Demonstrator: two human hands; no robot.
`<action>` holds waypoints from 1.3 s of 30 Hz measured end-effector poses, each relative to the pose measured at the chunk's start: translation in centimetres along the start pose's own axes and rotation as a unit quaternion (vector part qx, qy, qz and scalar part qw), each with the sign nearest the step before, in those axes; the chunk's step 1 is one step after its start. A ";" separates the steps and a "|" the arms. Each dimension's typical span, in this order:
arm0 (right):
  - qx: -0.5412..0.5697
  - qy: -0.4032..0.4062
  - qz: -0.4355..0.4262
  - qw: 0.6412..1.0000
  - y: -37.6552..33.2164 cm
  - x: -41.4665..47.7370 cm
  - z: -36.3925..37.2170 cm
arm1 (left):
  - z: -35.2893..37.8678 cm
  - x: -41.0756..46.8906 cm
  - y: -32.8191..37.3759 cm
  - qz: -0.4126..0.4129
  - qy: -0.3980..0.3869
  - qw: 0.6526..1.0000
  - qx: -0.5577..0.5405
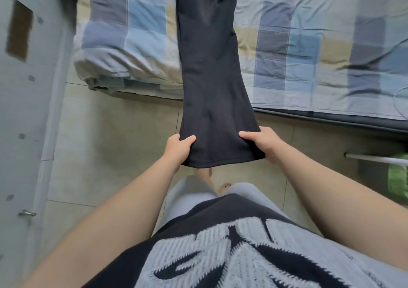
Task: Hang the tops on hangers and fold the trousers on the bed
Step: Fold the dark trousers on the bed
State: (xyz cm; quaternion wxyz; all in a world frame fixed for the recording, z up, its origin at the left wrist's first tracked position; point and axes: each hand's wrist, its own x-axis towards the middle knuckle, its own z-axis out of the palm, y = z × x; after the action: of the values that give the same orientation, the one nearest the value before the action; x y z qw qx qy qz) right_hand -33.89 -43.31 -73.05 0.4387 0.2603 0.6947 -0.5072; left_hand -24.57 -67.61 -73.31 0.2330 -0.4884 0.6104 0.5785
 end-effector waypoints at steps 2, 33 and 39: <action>0.044 0.018 0.001 0.999 1.3 -1.3 0.3 | 0.1 -1.5 -0.8 0.003 0.020 1.000 -0.011; 0.159 0.008 0.034 0.987 3.2 -10.7 -0.3 | -0.8 -10.0 -3.7 -0.111 0.066 0.968 -0.216; 0.172 0.031 0.032 0.984 -8.3 -4.8 0.1 | -2.4 -2.4 8.6 -0.108 0.041 0.967 -0.226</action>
State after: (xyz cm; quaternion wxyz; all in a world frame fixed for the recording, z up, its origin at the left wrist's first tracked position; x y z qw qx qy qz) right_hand -38.27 -45.94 -64.91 0.3813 0.3697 0.6015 -0.5968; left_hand -30.37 -70.30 -66.60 0.1525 -0.6150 0.4163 0.6520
